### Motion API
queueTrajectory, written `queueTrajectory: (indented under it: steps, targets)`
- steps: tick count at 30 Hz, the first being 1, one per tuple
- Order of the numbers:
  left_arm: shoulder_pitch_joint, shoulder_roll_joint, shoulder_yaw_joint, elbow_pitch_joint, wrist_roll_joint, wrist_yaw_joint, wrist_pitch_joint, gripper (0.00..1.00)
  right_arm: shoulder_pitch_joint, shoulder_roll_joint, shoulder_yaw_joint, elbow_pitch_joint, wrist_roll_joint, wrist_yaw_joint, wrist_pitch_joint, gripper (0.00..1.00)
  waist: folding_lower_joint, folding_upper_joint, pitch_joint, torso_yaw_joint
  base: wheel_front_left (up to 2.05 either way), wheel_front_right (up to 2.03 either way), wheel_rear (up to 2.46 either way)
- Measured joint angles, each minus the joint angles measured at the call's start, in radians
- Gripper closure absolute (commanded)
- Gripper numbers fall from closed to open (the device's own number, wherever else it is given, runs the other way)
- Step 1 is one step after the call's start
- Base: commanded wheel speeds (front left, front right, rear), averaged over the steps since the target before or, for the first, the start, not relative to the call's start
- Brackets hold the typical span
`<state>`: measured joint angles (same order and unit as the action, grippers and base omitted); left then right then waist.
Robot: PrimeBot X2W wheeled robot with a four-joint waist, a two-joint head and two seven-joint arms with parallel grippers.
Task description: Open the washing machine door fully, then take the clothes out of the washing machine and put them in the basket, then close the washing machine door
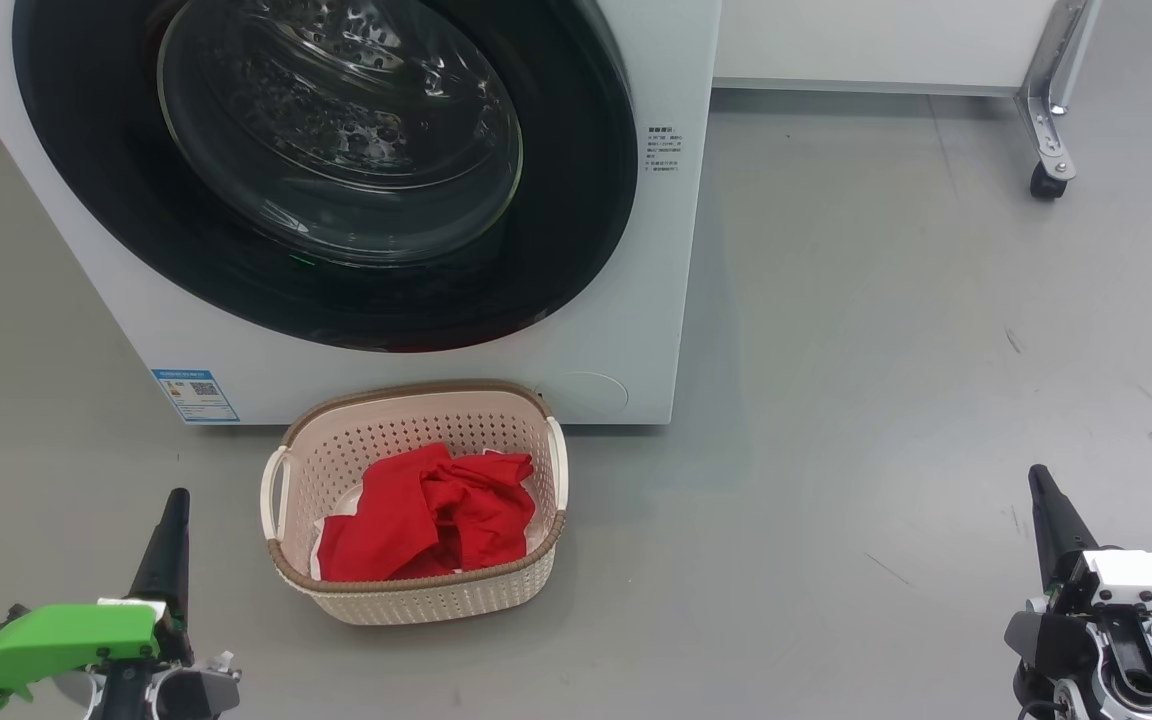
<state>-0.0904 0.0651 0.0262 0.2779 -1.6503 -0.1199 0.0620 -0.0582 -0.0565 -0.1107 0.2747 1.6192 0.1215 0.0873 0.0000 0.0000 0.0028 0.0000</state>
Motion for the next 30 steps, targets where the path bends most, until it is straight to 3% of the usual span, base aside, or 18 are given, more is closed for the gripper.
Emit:
queueTrajectory:
  steps: [30]
  targets:
    - [0.0, 0.0, 0.002, -0.001, 0.0, 0.0, 0.007, 1.0, 0.0, 0.0, -0.001, 0.0, 0.0, 0.0, 0.0, 1.0, 0.0, 0.0, 0.0, 0.0, 0.0, 0.0, 0.0]
